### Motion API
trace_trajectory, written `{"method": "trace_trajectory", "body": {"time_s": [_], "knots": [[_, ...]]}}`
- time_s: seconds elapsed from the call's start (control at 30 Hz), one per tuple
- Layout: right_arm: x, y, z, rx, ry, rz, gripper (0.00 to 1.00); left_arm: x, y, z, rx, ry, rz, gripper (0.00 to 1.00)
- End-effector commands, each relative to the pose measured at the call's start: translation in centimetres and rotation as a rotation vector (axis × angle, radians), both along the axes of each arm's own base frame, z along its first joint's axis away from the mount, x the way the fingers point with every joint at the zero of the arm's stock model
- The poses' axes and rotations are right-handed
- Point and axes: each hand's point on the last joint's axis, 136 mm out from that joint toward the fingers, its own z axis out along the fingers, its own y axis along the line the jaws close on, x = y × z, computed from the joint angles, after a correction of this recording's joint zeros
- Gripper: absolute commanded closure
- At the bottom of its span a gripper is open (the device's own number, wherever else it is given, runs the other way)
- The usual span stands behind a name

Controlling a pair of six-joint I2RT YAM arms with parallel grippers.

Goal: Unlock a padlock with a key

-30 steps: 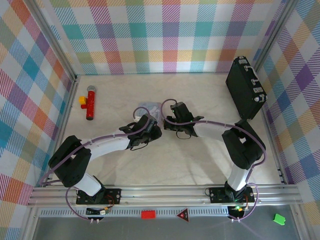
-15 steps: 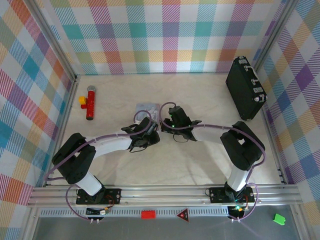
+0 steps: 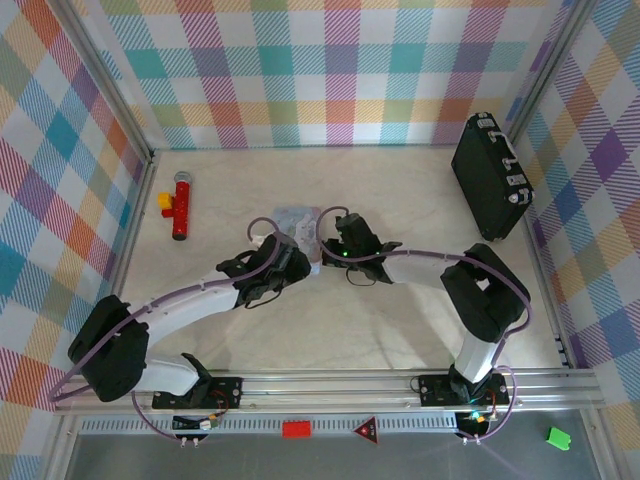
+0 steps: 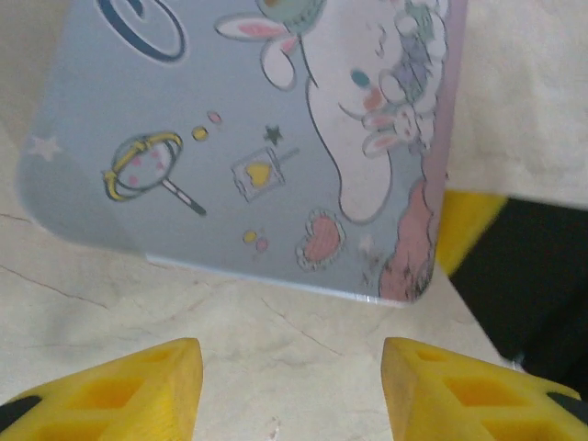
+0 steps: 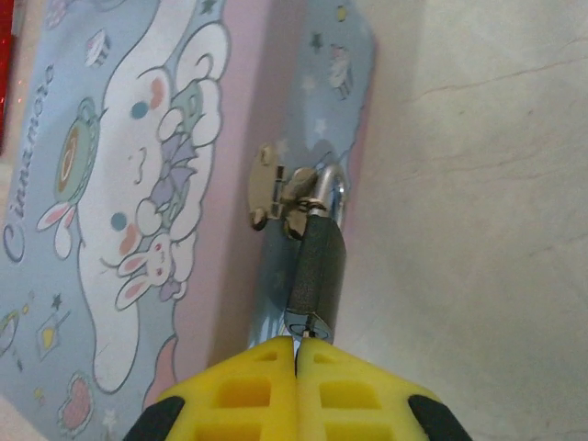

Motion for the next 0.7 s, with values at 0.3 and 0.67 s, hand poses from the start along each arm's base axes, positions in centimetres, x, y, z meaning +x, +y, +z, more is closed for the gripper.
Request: {"method": "trace_trajectory", "body": {"time_s": [0.3,0.67], "knots": [[0.7,-0.7,0.4,-0.011,-0.021,-0.050,1.00,3.3,4.3,-2.6,0.081,0.100,0.157,0.40],[3.0,-1.5,0.8,-0.035,-0.091,-0.066,1.00,1.9,5.6,-5.8,0.151,0.186,0.178,0.47]]}}
